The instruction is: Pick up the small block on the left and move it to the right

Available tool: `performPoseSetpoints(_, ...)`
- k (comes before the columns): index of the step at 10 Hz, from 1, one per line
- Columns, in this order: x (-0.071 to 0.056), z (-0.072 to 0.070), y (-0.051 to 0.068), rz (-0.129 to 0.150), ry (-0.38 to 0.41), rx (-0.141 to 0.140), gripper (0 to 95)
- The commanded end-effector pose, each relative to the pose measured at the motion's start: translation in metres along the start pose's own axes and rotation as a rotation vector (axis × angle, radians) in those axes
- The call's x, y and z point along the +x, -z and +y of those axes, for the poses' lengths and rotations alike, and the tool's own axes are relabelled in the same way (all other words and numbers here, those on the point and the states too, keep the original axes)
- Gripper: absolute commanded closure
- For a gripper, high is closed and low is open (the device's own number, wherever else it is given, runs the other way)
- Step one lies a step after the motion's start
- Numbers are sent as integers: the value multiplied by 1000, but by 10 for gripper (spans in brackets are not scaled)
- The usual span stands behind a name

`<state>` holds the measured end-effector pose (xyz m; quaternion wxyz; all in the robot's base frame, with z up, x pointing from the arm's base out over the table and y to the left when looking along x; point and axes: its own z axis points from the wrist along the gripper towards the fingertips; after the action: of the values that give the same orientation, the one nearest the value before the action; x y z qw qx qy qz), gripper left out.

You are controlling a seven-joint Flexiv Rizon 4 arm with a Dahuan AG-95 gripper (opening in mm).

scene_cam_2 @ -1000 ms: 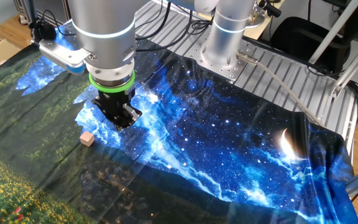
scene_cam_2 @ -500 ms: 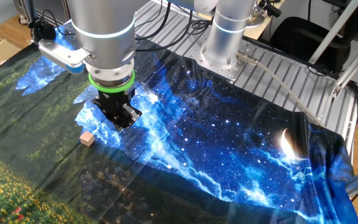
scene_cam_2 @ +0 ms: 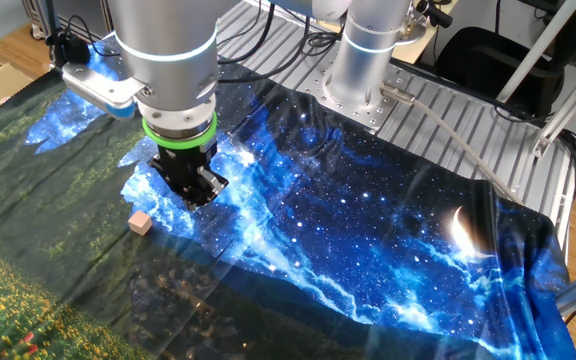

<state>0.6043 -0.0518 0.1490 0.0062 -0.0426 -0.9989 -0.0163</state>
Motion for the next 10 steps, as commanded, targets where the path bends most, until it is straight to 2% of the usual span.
performPoseSetpoints(1,0,0,0,4,-3,0,950)
performPoseSetpoints(5,0,-1,0,5,-4,-2,950)
performPoseSetpoints(8,1,-1,-1,3,-12,14,950)
performPoseSetpoints(10,10,-7,-6,-5,-15,14,950)
